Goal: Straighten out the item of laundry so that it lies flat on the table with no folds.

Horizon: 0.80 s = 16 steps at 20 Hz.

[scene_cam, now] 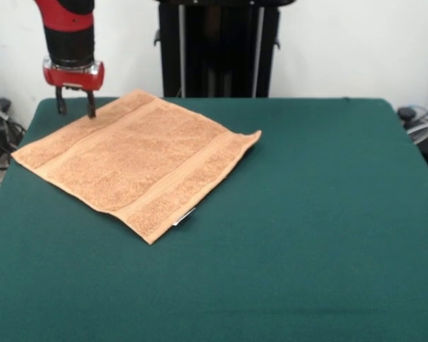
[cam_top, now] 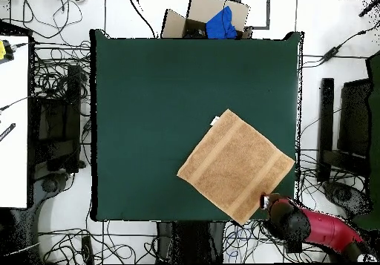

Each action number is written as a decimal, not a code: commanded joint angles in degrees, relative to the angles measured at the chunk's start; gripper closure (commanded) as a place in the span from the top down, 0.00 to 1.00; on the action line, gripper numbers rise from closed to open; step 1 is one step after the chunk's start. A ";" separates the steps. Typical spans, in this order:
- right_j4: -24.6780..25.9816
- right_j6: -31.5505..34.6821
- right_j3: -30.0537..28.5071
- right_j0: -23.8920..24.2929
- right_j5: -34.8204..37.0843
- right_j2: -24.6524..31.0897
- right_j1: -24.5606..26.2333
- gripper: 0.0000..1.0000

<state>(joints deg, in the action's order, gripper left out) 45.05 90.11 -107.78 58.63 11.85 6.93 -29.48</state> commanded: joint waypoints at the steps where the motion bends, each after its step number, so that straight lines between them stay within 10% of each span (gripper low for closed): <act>1: 2.47 -2.48 1.71 -0.25 2.21 5.58 1.35 1.00; 16: -0.98 3.00 -7.92 -0.20 -1.73 9.08 -6.53 1.00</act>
<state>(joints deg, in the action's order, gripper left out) 45.06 90.11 -111.44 60.05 11.85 9.05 -33.30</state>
